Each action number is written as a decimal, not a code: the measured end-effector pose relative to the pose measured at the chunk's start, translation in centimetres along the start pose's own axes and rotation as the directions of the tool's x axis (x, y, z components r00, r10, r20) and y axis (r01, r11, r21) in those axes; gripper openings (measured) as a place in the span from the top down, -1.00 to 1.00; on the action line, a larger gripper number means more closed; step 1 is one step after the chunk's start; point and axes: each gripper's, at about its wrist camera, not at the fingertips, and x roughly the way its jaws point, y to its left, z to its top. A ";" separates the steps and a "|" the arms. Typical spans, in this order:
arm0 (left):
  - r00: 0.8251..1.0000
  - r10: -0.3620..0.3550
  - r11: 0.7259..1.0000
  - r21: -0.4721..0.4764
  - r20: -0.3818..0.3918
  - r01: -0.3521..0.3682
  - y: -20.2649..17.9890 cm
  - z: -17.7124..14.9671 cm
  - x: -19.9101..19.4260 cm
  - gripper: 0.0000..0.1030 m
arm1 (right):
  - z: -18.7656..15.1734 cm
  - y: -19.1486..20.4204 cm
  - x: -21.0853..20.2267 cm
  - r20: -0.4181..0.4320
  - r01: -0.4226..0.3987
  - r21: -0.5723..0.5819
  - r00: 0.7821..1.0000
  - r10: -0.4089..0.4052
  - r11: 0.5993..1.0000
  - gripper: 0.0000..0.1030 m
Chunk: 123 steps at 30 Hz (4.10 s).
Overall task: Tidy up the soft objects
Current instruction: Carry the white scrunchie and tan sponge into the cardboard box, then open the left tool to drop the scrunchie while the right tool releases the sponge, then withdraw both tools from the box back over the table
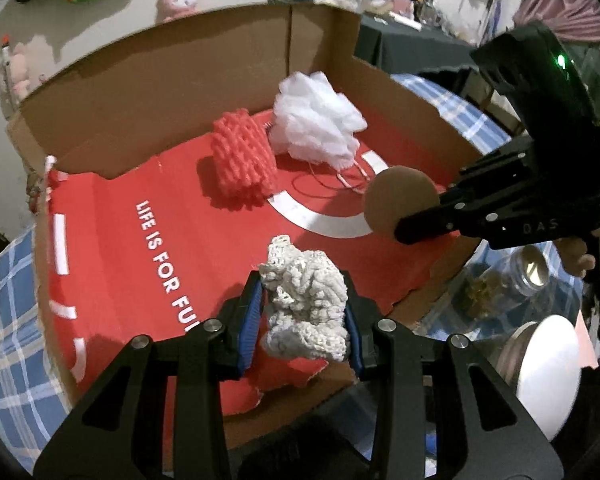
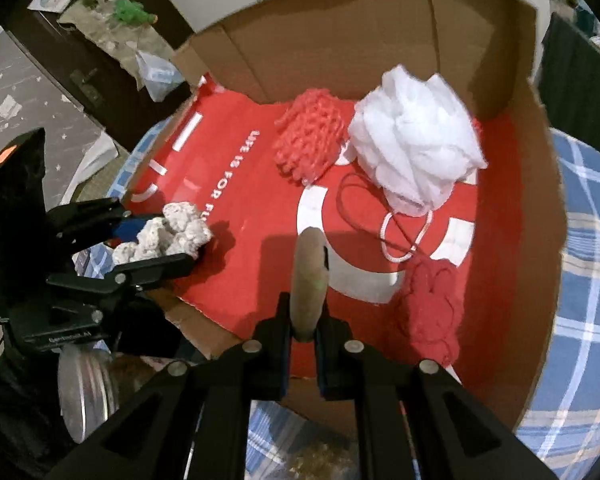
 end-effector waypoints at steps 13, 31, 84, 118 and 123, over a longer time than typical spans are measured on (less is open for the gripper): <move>0.994 0.002 1.000 0.026 -0.108 0.001 0.6 1.0 3.0 0.30 | 2.0 -0.1 3.9 -0.182 0.020 -0.004 0.983 -0.021 1.000 0.74; 0.990 0.010 1.000 0.002 -0.143 -0.010 1.2 1.2 3.6 -0.02 | 3.1 1.5 4.2 -0.197 0.089 -0.046 0.976 -0.096 0.995 0.03; 0.998 0.065 0.993 -0.102 -0.019 -0.067 2.4 -0.4 -2.0 -0.36 | 3.1 2.2 2.2 -0.100 0.097 -0.022 0.990 -0.099 0.995 -0.57; 0.783 0.312 0.943 -0.279 0.539 -0.184 -11.3 -19.0 -15.8 -0.88 | -23.5 14.9 -14.4 0.673 0.526 0.109 0.585 -0.452 0.843 -1.00; 0.805 0.321 0.934 -0.307 0.499 -0.183 -11.4 -20.5 -13.7 -0.88 | -25.1 14.3 -11.7 0.655 0.507 0.119 0.606 -0.452 0.853 -1.00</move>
